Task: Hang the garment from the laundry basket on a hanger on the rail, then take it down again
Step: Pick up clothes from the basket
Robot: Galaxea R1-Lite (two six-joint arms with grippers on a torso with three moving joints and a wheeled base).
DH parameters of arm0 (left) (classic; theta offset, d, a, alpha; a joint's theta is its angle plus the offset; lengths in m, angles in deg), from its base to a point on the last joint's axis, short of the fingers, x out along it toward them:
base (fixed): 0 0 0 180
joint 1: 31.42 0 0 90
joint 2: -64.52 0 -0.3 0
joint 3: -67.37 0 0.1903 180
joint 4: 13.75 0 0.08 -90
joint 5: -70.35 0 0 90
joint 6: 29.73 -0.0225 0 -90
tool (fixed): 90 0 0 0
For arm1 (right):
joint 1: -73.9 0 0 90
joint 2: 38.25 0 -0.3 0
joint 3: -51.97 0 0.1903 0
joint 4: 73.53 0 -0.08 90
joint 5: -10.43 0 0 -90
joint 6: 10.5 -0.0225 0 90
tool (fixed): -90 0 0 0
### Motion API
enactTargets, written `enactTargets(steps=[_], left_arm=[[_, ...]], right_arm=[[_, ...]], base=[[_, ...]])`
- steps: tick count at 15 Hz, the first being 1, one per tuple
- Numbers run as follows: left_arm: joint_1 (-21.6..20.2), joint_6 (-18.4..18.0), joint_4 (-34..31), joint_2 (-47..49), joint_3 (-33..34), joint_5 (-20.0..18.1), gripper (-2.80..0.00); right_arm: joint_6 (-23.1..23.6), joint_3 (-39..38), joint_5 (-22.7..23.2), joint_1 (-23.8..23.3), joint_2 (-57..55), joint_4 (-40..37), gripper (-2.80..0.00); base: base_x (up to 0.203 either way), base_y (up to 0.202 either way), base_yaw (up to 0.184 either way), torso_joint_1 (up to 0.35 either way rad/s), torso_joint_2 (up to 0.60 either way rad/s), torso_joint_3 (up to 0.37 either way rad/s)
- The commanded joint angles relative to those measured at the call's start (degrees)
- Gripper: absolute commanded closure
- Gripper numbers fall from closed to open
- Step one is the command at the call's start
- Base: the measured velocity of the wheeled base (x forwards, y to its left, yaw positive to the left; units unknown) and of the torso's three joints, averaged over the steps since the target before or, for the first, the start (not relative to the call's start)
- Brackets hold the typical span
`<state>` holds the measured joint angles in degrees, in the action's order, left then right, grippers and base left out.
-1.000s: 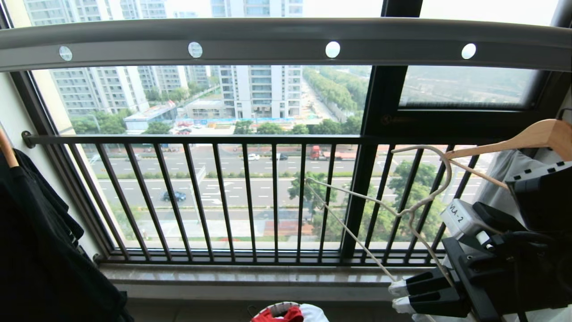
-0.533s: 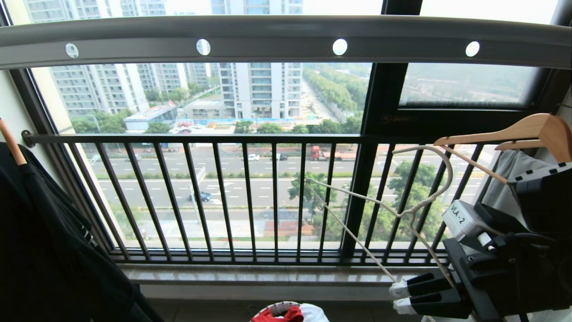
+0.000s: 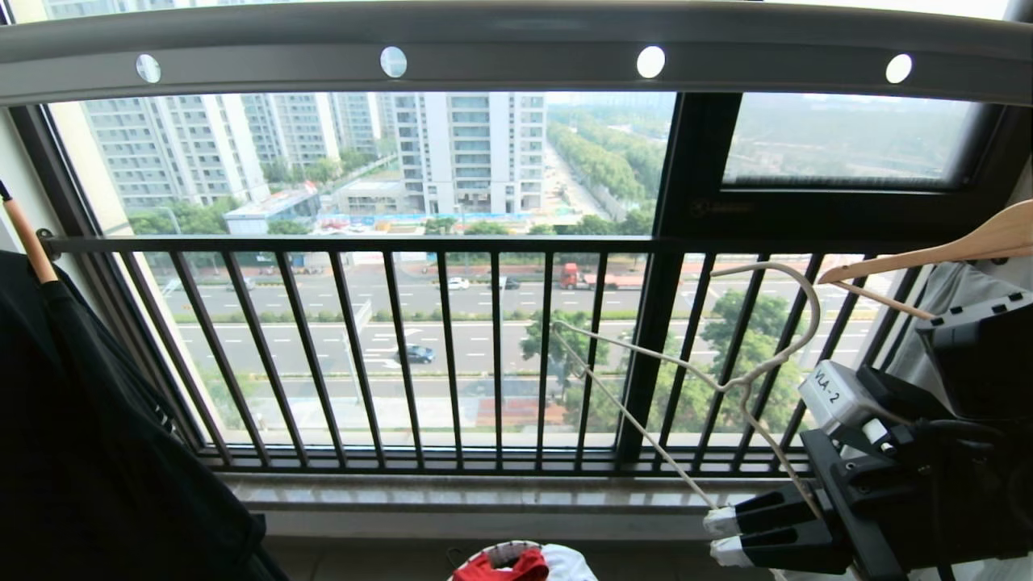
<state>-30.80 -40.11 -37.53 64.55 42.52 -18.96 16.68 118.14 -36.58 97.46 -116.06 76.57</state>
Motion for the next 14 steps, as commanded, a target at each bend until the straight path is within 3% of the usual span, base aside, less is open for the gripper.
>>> enactTargets(steps=[1,14], left_arm=[[0.0,-0.1,-0.1,0.0,0.0,0.0,0.00],[0.0,-0.1,0.0,0.0,0.0,0.0,0.00]], right_arm=[[0.2,0.0,0.2,-0.1,0.0,-0.1,0.00],[0.2,-1.1,0.2,-0.4,0.3,2.7,0.00]], base=[[0.000,0.000,0.000,-0.121,0.23,0.121],[0.000,0.000,0.000,-0.132,0.29,0.154]])
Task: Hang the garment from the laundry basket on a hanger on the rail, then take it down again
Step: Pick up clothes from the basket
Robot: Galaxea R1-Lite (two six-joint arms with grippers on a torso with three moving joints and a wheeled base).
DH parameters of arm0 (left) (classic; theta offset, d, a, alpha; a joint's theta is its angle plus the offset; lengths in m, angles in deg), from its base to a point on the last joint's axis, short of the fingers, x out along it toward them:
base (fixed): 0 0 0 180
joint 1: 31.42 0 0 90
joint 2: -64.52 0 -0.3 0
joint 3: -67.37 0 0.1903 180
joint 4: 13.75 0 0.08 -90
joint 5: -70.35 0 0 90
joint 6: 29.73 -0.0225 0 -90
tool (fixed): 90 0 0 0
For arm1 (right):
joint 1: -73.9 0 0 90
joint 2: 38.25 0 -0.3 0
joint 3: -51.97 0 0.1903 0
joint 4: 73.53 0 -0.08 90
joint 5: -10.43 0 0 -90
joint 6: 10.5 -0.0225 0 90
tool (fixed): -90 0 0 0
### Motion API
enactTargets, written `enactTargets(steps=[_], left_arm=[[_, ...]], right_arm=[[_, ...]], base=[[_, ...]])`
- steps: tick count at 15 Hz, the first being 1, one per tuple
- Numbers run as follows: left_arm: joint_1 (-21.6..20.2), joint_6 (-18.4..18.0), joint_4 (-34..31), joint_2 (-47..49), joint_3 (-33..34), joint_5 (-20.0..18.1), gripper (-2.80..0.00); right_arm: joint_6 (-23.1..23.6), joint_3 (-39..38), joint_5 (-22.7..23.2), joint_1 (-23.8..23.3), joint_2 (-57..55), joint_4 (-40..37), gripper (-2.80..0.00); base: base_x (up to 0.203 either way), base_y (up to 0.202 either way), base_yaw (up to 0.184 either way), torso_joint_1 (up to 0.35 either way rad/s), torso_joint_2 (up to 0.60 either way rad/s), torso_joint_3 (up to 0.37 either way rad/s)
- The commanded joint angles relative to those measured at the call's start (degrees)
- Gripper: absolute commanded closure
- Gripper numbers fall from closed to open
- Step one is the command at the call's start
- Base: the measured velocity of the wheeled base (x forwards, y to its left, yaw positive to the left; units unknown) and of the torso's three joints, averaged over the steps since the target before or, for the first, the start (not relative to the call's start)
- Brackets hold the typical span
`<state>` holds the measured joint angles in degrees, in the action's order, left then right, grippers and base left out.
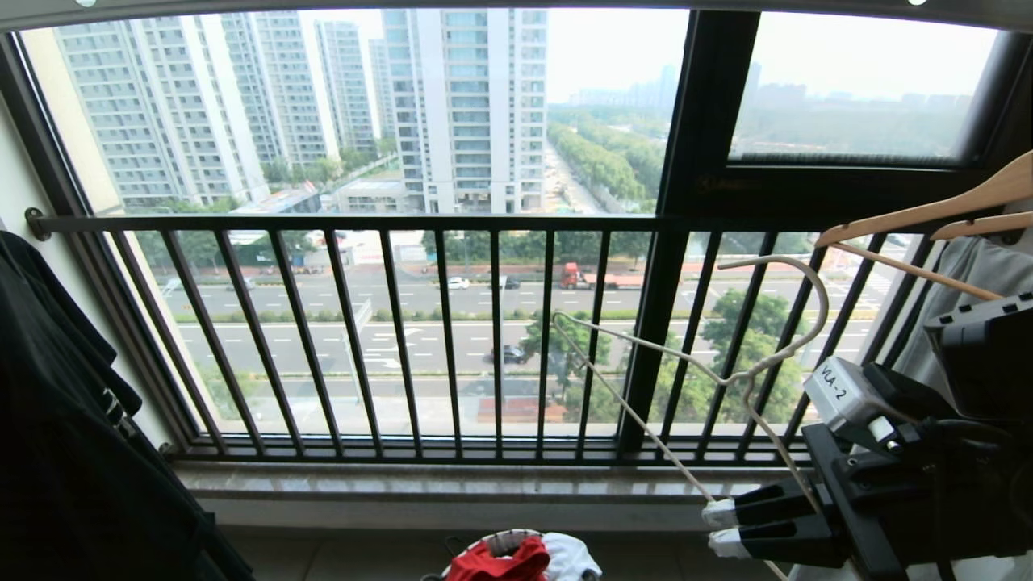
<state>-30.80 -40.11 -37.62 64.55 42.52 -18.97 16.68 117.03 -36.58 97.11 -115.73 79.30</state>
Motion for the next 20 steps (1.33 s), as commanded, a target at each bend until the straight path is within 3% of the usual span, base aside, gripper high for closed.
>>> enactTargets(steps=[1,12,20], left_arm=[[0.0,-0.1,0.1,0.1,0.0,0.0,0.00],[0.0,-0.1,0.1,0.0,0.0,0.1,0.00],[0.0,-0.1,0.1,0.1,0.0,0.0,0.00]], right_arm=[[0.2,0.0,0.2,0.0,-0.1,-0.1,0.00],[0.2,0.0,0.2,-0.4,-0.1,0.1,0.00],[1.8,-0.5,0.2,-0.8,0.3,0.1,0.00]], base=[[0.000,0.000,0.000,-0.149,0.32,0.166],[0.000,0.000,0.000,-0.154,0.34,0.185],[0.000,0.000,0.000,-0.229,0.53,0.301]])
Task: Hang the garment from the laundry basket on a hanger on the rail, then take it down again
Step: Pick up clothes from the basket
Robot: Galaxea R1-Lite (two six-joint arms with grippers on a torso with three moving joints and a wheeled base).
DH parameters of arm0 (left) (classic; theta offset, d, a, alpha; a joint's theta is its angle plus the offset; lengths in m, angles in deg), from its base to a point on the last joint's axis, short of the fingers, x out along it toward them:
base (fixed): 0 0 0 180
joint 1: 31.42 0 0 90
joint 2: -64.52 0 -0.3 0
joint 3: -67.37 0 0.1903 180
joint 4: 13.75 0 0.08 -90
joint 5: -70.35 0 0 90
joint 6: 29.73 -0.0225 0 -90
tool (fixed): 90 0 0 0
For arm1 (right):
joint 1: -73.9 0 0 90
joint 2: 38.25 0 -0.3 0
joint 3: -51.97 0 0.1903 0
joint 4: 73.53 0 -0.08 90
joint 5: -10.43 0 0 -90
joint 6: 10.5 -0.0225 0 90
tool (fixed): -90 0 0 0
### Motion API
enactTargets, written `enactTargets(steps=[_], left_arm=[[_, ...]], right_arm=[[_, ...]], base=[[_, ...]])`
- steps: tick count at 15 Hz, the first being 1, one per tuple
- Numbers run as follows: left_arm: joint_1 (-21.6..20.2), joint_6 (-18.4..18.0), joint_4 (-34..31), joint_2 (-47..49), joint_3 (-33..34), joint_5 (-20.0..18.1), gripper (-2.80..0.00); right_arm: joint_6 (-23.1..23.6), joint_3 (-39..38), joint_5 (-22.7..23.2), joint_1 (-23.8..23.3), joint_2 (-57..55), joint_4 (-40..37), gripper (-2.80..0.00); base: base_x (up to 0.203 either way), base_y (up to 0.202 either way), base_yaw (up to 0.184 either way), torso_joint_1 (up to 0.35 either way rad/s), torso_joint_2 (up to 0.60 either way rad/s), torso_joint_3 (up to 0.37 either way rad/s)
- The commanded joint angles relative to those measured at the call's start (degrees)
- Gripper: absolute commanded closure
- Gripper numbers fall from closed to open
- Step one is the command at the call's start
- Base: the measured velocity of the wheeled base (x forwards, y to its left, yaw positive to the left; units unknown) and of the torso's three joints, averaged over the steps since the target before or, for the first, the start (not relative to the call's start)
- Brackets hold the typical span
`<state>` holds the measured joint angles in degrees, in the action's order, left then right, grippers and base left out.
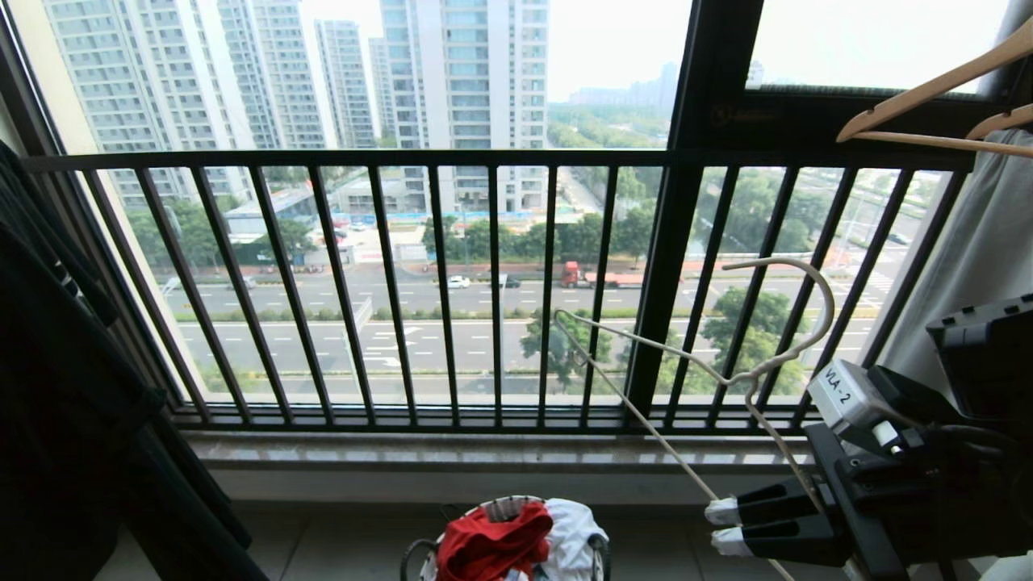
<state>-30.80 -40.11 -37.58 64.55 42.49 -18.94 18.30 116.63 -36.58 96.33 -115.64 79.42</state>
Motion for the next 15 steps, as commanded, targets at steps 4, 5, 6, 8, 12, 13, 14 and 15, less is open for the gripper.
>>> enactTargets(steps=[4,5,6,8,12,13,14,15], left_arm=[[0.0,-0.1,0.0,0.0,0.0,0.0,0.00],[0.0,-0.1,-0.1,0.0,0.0,0.0,0.00],[0.0,-0.1,0.0,0.0,0.0,0.1,0.00],[0.0,-0.1,0.0,0.0,0.0,0.0,0.00],[0.0,-0.1,0.0,0.0,0.0,0.1,0.00],[0.0,-0.1,0.0,0.0,0.0,0.0,0.00],[0.0,-0.1,0.0,0.0,0.0,0.0,0.00],[0.0,-0.1,0.0,0.0,0.0,0.0,0.00]], right_arm=[[0.2,-0.2,0.2,-0.1,0.5,0.0,0.00],[0.3,-0.2,0.2,-0.1,0.7,0.0,0.00],[0.3,-0.2,0.2,-0.1,0.7,0.0,0.00],[0.3,-0.5,0.2,-0.1,0.8,0.9,0.00],[0.3,-1.2,0.2,-0.1,1.2,2.5,0.00],[0.3,-1.3,0.2,-0.1,1.3,2.5,0.00],[0.3,-1.4,0.2,-0.1,1.3,2.5,0.00],[0.4,-1.5,0.2,-0.1,1.3,2.5,0.00]], base=[[0.000,0.000,0.000,-0.208,0.52,0.308],[0.000,0.000,0.000,-0.203,0.51,0.305],[0.000,0.000,0.000,-0.193,0.49,0.310],[0.000,0.000,0.000,-0.188,0.50,0.311],[0.000,0.000,0.000,-0.164,0.48,0.312],[0.000,0.000,0.000,-0.143,0.48,0.319],[0.000,0.000,0.000,-0.134,0.47,0.322],[0.000,0.000,0.000,-0.126,0.47,0.326]])
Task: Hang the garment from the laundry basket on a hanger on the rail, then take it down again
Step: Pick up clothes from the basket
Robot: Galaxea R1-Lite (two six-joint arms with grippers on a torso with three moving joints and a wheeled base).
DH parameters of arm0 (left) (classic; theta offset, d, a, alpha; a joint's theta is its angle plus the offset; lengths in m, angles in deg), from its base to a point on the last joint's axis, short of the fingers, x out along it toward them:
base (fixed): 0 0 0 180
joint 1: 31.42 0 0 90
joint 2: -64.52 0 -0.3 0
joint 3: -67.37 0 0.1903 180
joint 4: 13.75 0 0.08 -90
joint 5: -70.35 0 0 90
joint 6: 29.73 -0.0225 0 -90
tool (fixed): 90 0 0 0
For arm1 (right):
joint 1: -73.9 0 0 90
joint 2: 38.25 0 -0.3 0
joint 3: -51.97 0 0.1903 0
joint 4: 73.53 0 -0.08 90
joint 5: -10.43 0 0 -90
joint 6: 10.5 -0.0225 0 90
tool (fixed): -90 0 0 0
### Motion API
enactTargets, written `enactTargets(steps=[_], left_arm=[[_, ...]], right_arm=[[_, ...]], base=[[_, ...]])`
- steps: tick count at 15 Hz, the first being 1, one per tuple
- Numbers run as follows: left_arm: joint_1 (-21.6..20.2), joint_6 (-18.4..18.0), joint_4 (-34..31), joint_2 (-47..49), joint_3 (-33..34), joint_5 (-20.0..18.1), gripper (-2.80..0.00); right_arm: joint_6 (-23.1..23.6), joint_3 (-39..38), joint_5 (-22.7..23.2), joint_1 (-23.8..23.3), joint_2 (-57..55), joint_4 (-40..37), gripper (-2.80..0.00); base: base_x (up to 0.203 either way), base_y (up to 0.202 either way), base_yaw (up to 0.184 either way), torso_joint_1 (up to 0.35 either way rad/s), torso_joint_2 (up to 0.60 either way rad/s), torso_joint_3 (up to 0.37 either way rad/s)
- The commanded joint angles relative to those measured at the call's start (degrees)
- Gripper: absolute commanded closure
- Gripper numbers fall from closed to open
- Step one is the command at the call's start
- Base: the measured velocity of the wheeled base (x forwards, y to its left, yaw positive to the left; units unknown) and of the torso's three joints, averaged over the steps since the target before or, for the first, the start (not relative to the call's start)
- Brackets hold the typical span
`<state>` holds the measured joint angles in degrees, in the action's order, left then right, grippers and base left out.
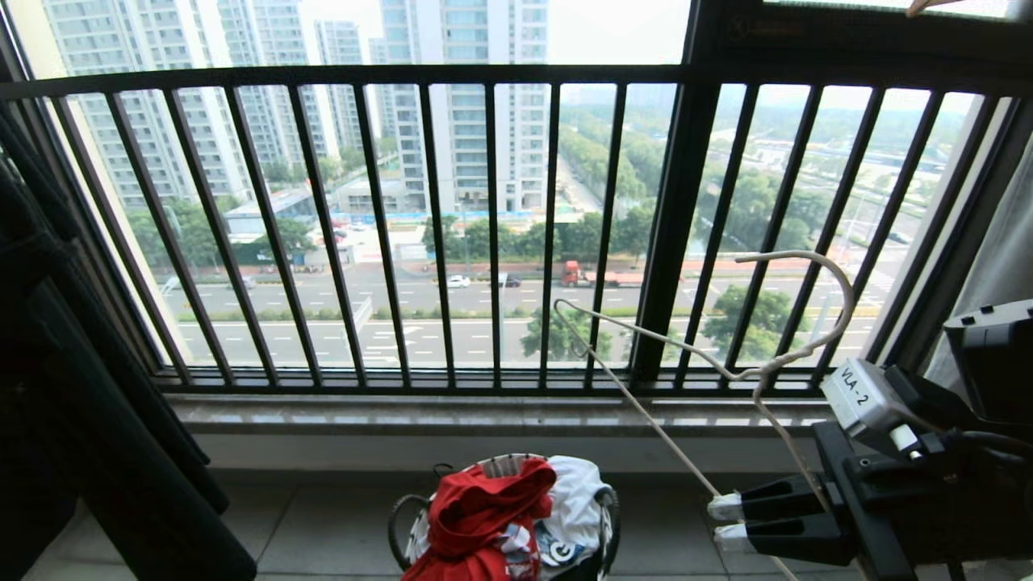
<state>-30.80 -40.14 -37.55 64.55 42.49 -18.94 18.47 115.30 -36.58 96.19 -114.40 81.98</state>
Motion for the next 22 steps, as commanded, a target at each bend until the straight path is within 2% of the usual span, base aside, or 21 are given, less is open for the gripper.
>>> enactTargets(steps=[1,9,22], left_arm=[[0.0,0.0,0.0,0.1,0.0,0.0,0.00],[0.0,0.0,0.0,0.0,0.0,0.1,0.00],[0.0,0.0,0.0,0.0,0.0,0.1,0.00]], right_arm=[[0.1,-0.1,0.2,0.0,0.3,0.0,0.00],[0.6,-0.2,0.2,0.0,1.3,0.0,0.00],[0.9,-1.1,0.3,0.1,2.9,0.1,0.00]], base=[[0.000,0.000,0.000,-0.122,0.45,0.334],[0.000,0.000,0.000,-0.064,0.38,0.320],[0.000,0.000,0.000,0.000,0.01,0.010]])
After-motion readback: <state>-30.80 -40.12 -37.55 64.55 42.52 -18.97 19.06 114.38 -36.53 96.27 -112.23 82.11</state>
